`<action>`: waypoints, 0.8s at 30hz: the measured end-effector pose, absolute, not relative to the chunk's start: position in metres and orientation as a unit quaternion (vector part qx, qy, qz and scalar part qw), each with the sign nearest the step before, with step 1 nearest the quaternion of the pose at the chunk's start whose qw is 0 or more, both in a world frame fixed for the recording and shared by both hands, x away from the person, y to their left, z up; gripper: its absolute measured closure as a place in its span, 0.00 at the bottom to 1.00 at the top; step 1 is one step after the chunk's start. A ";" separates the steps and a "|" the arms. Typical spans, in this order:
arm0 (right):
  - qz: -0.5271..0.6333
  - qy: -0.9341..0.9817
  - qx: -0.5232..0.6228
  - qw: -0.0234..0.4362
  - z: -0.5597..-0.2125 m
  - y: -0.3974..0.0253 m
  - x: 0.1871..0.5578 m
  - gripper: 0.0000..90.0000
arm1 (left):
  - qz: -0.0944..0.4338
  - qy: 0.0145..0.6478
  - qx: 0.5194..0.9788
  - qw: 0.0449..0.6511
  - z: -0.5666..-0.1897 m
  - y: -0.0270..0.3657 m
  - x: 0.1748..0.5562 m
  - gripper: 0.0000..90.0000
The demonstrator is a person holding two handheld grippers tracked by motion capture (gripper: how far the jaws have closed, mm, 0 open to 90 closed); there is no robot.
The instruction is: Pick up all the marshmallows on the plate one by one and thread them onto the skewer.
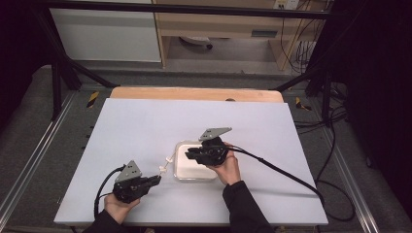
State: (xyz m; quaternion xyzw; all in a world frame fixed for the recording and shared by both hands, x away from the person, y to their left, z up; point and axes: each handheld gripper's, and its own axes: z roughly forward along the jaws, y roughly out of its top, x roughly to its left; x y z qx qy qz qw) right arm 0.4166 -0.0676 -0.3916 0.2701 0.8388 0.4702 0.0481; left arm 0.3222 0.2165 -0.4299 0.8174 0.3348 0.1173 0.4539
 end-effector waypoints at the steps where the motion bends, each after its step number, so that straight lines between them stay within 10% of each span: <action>1: 0.472 0.838 0.271 0.047 -0.390 -0.069 0.416 0.86 | 0.117 0.334 0.818 0.453 -0.430 0.216 0.322 0.98; 24: 0.559 0.781 0.280 -0.008 -0.357 -0.097 0.409 0.86 | 0.116 0.321 0.822 0.457 -0.430 0.208 0.319 0.98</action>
